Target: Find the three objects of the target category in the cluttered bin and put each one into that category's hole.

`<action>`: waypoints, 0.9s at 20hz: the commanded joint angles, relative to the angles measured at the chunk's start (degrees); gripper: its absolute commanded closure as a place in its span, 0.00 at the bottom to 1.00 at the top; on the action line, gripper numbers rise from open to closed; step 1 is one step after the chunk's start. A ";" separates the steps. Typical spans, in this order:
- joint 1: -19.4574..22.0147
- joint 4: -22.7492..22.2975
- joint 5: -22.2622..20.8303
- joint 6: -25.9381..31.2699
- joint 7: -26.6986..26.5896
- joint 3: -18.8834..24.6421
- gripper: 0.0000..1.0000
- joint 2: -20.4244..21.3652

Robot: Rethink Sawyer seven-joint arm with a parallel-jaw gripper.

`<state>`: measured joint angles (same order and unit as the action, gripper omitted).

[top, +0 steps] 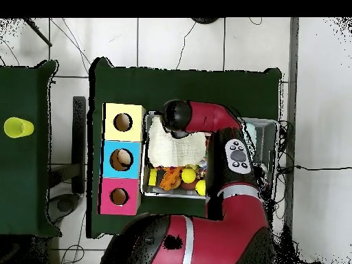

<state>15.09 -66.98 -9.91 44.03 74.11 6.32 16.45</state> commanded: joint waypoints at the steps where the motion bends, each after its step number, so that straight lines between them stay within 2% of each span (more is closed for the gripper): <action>1: -0.90 -2.27 3.01 7.53 10.04 0.56 1.00 3.18; 5: -1.31 -2.79 3.57 10.55 10.19 -0.07 1.00 4.64; 18: -2.18 -3.34 4.39 14.10 10.14 -1.12 1.00 6.58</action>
<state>13.28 -67.06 -7.19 51.14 74.11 5.19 21.80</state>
